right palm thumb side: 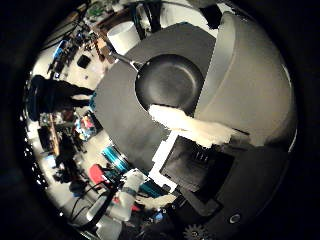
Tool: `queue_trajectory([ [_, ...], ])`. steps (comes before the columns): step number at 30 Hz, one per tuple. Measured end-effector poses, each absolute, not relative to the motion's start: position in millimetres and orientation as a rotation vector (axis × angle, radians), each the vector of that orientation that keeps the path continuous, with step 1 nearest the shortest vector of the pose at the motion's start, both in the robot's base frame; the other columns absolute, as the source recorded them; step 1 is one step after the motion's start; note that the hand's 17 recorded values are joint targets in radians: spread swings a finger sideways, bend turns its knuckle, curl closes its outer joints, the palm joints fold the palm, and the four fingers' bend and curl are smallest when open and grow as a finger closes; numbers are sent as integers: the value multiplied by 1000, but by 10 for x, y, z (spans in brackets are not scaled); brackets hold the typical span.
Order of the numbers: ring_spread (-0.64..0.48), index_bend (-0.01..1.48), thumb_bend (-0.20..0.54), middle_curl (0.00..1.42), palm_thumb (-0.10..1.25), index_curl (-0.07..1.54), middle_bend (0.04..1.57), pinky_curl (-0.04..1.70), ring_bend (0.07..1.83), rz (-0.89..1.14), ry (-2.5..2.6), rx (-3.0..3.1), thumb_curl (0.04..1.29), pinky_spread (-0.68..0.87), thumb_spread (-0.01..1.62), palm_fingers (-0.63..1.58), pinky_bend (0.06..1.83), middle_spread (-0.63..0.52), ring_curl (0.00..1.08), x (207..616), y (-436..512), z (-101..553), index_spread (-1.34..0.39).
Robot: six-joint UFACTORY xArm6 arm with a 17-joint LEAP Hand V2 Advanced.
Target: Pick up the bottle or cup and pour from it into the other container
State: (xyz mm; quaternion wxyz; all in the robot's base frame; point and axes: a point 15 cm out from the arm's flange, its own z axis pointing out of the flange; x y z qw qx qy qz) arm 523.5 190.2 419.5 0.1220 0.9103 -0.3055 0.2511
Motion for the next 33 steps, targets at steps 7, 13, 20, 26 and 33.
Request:
queue_trajectory([
  [7,-229,496,-31,716,737,982,1098,569,1286,835,-695,2527,580,-368,820,1158,1222,-228,568,5332,2137,3983,-489],
  [13,-229,493,-31,720,729,985,1096,568,1291,856,-594,2429,576,-367,835,1158,1220,-229,565,5368,2236,3769,-492],
  [20,-231,486,-30,722,727,988,1096,569,1290,838,-544,2383,571,-361,846,1155,1225,-229,565,5362,2314,3545,-495],
  [26,-231,487,-30,724,724,992,1091,569,1293,851,-511,2367,569,-360,850,1150,1223,-230,566,5341,2410,3493,-497],
  [33,-231,477,-30,731,724,996,1086,569,1294,852,-511,2367,569,-359,851,1149,1225,-234,567,5345,2406,3491,-501],
])
